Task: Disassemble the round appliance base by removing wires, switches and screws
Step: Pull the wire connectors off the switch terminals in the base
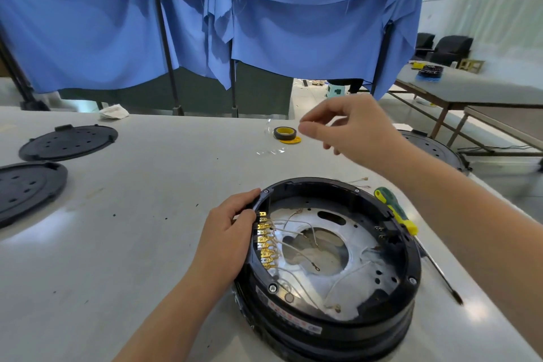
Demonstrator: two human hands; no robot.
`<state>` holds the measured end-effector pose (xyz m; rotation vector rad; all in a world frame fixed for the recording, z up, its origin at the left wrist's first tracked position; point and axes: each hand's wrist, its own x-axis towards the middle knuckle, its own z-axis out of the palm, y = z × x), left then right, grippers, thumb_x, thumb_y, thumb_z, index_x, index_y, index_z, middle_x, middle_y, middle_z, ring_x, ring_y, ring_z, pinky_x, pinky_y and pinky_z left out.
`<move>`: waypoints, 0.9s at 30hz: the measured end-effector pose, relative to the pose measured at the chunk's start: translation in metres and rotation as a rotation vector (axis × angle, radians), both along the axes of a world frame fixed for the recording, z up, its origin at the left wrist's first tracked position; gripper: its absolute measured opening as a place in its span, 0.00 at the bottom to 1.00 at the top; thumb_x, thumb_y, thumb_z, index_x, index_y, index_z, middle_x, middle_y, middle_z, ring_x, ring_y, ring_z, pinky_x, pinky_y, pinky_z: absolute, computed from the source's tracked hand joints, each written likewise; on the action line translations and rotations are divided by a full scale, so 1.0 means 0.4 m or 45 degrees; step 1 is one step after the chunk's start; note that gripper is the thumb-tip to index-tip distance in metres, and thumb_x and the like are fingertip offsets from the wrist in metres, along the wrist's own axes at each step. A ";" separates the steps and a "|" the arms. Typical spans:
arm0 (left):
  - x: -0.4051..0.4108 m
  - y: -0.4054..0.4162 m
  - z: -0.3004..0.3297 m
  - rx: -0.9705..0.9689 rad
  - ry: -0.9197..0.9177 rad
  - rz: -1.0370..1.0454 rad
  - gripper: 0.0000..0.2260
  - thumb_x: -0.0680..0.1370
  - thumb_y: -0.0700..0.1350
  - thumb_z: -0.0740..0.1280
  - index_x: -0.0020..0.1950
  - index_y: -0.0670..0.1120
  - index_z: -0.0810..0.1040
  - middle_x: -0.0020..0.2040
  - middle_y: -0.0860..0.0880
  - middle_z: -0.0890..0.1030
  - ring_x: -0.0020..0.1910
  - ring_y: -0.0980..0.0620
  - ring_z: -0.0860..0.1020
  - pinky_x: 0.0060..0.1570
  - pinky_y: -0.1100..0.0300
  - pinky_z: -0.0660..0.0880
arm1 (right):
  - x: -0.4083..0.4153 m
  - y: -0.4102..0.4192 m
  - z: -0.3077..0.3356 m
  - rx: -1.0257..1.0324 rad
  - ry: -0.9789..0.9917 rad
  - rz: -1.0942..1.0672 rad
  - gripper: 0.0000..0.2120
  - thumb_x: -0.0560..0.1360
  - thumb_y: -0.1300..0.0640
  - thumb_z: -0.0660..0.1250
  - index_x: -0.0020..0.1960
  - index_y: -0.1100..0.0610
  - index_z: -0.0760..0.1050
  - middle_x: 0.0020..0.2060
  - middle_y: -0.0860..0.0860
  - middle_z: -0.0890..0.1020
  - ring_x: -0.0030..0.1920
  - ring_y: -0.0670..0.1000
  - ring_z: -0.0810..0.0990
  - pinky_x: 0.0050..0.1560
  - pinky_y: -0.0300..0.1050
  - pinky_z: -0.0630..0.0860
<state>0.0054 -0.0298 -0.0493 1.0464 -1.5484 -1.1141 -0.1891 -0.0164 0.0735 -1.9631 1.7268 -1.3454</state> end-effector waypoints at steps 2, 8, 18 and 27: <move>0.000 0.000 0.001 0.003 -0.002 0.001 0.18 0.78 0.36 0.60 0.56 0.56 0.80 0.54 0.61 0.81 0.54 0.62 0.78 0.47 0.71 0.71 | -0.023 -0.021 0.016 -0.025 0.110 -0.042 0.02 0.71 0.55 0.73 0.40 0.50 0.82 0.32 0.43 0.81 0.28 0.36 0.75 0.30 0.27 0.71; 0.003 0.003 0.004 -0.017 -0.029 0.006 0.18 0.78 0.35 0.60 0.56 0.56 0.80 0.54 0.61 0.81 0.54 0.63 0.78 0.47 0.74 0.70 | -0.095 -0.107 -0.034 0.169 0.537 -0.212 0.02 0.72 0.53 0.71 0.43 0.50 0.81 0.37 0.45 0.80 0.34 0.41 0.74 0.36 0.37 0.69; 0.005 0.009 0.006 -0.031 -0.009 -0.021 0.19 0.78 0.35 0.60 0.55 0.57 0.80 0.52 0.61 0.82 0.50 0.68 0.78 0.42 0.79 0.70 | -0.215 -0.178 -0.247 0.718 0.514 -0.274 0.04 0.71 0.60 0.71 0.44 0.56 0.84 0.39 0.49 0.82 0.45 0.50 0.81 0.47 0.41 0.75; 0.006 0.007 0.004 -0.050 -0.019 -0.011 0.19 0.77 0.34 0.60 0.55 0.56 0.81 0.51 0.61 0.82 0.51 0.67 0.78 0.43 0.79 0.69 | -0.272 -0.163 -0.270 0.636 0.494 -0.275 0.12 0.72 0.56 0.72 0.55 0.56 0.81 0.46 0.50 0.83 0.47 0.49 0.79 0.50 0.40 0.73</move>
